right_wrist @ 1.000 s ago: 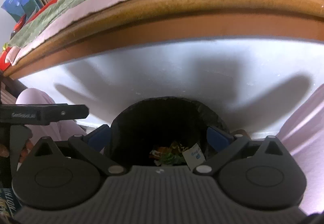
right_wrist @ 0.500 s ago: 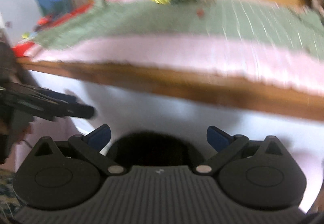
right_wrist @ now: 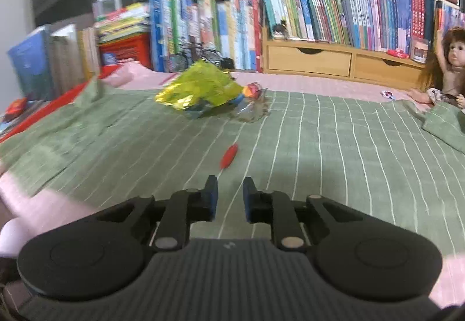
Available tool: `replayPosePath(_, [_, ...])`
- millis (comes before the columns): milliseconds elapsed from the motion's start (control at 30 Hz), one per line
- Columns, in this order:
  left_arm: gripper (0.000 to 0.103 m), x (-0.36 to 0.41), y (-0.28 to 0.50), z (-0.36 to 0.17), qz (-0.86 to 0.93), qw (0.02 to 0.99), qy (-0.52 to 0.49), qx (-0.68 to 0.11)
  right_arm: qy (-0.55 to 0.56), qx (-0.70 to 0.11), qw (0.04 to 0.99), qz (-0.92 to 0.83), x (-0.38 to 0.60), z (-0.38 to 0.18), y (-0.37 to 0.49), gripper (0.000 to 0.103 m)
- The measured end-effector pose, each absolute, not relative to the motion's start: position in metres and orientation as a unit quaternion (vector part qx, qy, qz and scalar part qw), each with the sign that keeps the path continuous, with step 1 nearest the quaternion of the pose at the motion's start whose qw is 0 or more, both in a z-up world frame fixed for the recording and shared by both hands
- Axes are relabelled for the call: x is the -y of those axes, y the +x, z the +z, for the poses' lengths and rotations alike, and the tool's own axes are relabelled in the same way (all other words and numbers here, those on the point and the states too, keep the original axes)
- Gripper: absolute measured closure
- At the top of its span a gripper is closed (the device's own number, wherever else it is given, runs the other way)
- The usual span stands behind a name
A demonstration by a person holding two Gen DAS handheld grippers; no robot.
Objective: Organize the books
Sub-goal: 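Raise both tools back over the bed, then grasp the second red stick on the sheet with the right tool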
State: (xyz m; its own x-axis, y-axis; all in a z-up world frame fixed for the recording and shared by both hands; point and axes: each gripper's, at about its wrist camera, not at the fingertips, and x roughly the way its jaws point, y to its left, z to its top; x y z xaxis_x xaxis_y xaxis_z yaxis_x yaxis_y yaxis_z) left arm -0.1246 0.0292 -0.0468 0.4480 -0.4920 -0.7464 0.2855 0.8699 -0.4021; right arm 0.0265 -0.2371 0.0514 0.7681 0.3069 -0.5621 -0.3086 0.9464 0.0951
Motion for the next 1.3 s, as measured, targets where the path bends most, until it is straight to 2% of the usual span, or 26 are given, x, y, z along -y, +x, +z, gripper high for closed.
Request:
replayPosePath(233, [0.000, -0.017, -0.118, -0.047, -0.247, 0.838, -0.101, -0.476, 0.007, -0.342, 0.927, 0.151, 0.228, 0.023, 0.091, 0.088])
replayPosePath(500, [0.000, -0.011, -0.115, -0.036, -0.264, 0.834, -0.089, -0.477, -0.015, -0.347, 0.909, 0.232, 0.192, 0.016, 0.083, 0.088])
replayPosePath(533, [0.000, -0.010, -0.115, -0.030, -0.268, 0.835, -0.086, -0.472, -0.015, -0.347, 0.906, 0.244, 0.188, 0.017, 0.084, 0.083])
replayPosePath(567, [0.000, -0.010, -0.116, -0.025, -0.275, 0.838, -0.082, -0.464, -0.018, -0.344, 0.905, 0.248, 0.186, 0.018, 0.084, 0.066])
replayPosePath(633, [0.000, -0.011, -0.120, -0.006, -0.290, 0.847, -0.069, -0.440, -0.028, -0.331, 0.912, 0.242, 0.186, 0.023, 0.083, 0.061])
replayPosePath(733, [0.000, -0.018, -0.126, 0.020, -0.297, 0.864, -0.044, -0.404, -0.037, -0.314, 0.919, 0.235, 0.196, 0.031, 0.086, 0.037])
replayPosePath(767, [0.000, -0.020, -0.127, 0.026, -0.296, 0.869, -0.035, -0.394, -0.043, -0.309, 0.921, 0.234, 0.200, 0.032, 0.087, 0.033])
replayPosePath(867, [0.000, -0.031, -0.119, 0.039, -0.289, 0.881, -0.021, -0.375, -0.072, -0.309, 0.918, 0.237, 0.206, 0.033, 0.095, 0.030])
replayPosePath(1300, [0.000, -0.050, -0.044, 0.061, -0.268, 0.895, 0.012, -0.357, -0.147, -0.320, 0.875, 0.332, 0.205, 0.020, 0.122, 0.031])
